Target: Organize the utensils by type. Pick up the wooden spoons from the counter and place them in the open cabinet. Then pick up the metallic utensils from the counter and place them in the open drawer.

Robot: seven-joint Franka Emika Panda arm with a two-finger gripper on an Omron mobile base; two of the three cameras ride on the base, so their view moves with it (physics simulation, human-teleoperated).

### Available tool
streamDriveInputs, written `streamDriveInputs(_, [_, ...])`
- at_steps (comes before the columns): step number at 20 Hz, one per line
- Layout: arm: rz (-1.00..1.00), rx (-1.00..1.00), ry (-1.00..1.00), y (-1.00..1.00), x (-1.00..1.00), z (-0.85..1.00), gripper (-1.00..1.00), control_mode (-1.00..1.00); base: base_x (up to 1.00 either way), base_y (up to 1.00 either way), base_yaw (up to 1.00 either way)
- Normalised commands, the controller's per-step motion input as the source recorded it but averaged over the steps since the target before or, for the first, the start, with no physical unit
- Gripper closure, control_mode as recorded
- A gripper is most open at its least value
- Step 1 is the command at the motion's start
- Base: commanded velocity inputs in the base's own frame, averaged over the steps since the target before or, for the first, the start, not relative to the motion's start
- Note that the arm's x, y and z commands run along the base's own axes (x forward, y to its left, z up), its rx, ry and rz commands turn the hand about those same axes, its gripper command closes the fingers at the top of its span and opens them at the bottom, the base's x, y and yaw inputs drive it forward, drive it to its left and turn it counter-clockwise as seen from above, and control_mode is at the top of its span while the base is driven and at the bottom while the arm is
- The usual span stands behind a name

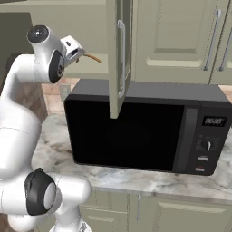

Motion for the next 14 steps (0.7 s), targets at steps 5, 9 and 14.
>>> streamDriveInputs(5, [-0.03, 0.06, 0.22, 0.0, -0.9, -0.02, -1.0, -1.0, 0.0, 0.0, 0.0])
streamDriveInputs(9, [-0.11, 0.07, 0.19, 0.0, -0.88, -0.06, -1.0, -1.0, 0.0, 0.0, 0.0])
streamDriveInputs(14, [-0.14, 0.1, 0.26, 0.0, -0.76, -0.03, -1.0, -1.0, 0.0, 0.0, 0.0])
